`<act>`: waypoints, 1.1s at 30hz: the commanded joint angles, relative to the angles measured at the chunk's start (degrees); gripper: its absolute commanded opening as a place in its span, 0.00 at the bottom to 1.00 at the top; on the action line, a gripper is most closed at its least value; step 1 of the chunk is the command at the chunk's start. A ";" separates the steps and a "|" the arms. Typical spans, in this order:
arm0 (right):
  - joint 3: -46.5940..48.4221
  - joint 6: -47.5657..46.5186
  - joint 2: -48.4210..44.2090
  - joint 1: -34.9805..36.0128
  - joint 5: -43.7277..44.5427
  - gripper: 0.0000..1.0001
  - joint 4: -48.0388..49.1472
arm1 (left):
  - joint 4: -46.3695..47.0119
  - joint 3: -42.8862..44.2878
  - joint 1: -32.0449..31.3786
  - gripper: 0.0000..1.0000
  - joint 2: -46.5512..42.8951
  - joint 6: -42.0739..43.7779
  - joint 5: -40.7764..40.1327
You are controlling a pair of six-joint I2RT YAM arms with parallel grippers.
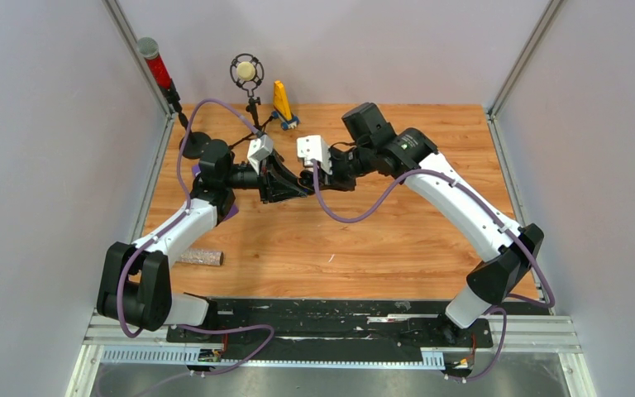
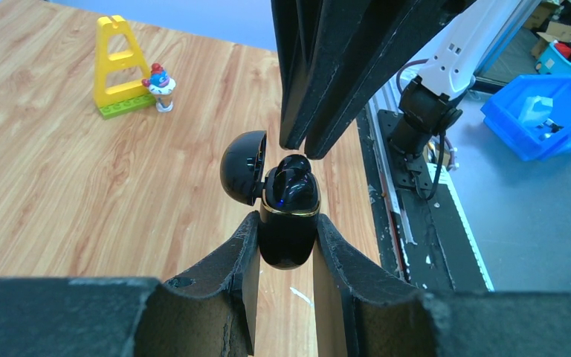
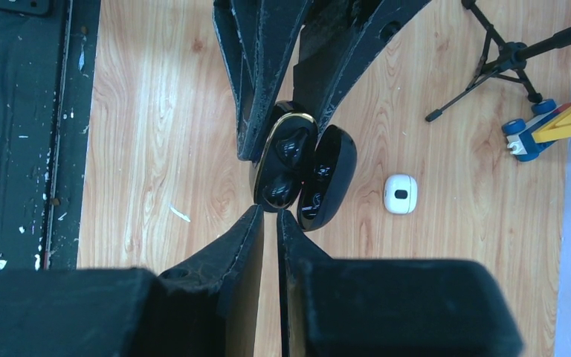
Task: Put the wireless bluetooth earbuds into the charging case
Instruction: Place the earbud in the charging case, then close the charging case.
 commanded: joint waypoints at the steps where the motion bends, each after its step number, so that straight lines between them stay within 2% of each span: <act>1: 4.89 0.96 -1.19 0.12 -0.44 0.14 0.81 | 0.61 2.11 -0.20 0.00 -1.48 0.86 1.27; 4: 10.07 2.93 -1.66 -1.40 -1.20 0.15 0.35 | 0.70 2.15 -0.21 0.00 -1.35 0.79 1.66; 7: 13.52 7.87 -1.90 -4.04 -0.89 0.16 4.05 | 0.89 2.19 -0.21 0.00 -1.22 0.53 1.91; 14: 2.53 14.93 -1.52 -5.95 7.34 0.17 18.32 | 2.83 2.12 -0.21 0.00 -0.94 -1.19 2.19; 18: -1.91 17.63 -0.99 -5.95 4.59 0.17 22.08 | 3.30 2.11 -0.21 0.00 -0.73 -1.44 2.06; 23: -3.89 18.59 -0.92 -5.69 0.20 0.17 22.15 | 3.97 2.17 -0.21 0.00 -0.35 -2.00 1.75; 33: -4.37 15.65 -4.50 -4.44 -9.81 0.17 13.59 | 4.08 2.35 -0.21 0.00 0.10 -1.99 0.81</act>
